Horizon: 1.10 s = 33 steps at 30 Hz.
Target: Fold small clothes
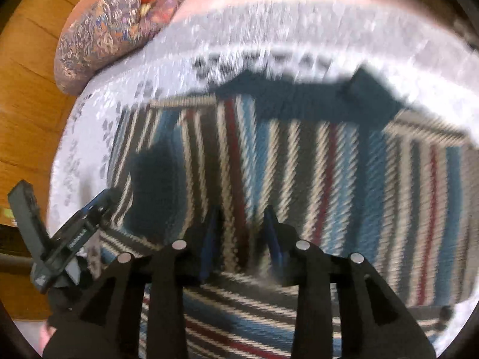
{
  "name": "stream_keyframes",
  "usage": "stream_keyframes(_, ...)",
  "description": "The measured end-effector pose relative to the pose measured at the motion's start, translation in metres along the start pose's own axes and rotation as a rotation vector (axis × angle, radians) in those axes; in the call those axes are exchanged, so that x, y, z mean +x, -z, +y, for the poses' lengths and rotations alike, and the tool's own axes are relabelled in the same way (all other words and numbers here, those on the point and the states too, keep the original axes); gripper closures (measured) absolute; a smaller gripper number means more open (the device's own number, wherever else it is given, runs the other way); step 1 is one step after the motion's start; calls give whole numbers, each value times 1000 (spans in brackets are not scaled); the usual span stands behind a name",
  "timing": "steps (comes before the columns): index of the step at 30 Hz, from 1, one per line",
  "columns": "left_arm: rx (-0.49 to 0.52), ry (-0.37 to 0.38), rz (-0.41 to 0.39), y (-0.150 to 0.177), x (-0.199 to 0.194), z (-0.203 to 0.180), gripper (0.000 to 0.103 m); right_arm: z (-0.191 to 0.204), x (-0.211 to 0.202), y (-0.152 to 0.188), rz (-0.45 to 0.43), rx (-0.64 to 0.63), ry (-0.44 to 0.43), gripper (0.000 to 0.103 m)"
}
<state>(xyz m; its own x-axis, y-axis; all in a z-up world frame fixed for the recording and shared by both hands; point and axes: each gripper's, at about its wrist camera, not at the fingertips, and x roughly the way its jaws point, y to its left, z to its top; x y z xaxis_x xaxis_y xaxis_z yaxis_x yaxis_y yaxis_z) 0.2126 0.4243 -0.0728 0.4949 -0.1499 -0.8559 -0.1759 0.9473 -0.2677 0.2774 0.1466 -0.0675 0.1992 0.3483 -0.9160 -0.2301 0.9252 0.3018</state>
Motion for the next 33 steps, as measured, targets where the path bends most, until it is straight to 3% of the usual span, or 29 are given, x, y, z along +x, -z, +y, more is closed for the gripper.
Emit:
stream_keyframes(3,-56,25,-2,-7,-8,10,64,18,-22,-2,-51,-49,7,58)
stream_keyframes(6,-78,-6,-33,-17,-16,19,63,46,-12,-1,17,-105,-29,56)
stream_keyframes(11,-157,-80,-81,-32,-27,46,62,94,27,9,105,-163,20,56)
stream_keyframes(15,-187,-120,-119,-39,-31,65,61,124,55,16,134,-221,127,44)
stream_keyframes(17,-215,-110,-110,-39,-28,72,61,136,65,18,128,-263,202,43)
stream_keyframes(19,-234,-96,-96,-38,-23,74,61,139,69,17,130,-266,229,47)
stream_keyframes(23,-235,-75,-79,-35,-19,69,61,136,69,13,133,-273,229,84)
stream_keyframes(25,-219,-69,-86,-34,-20,64,61,126,64,9,140,-234,172,94)
stream_keyframes(28,-194,-41,-100,-34,-24,55,61,101,38,3,118,-158,57,97)
stream_keyframes(33,-150,44,-103,-33,-29,36,61,59,-5,-5,62,-53,-49,98)
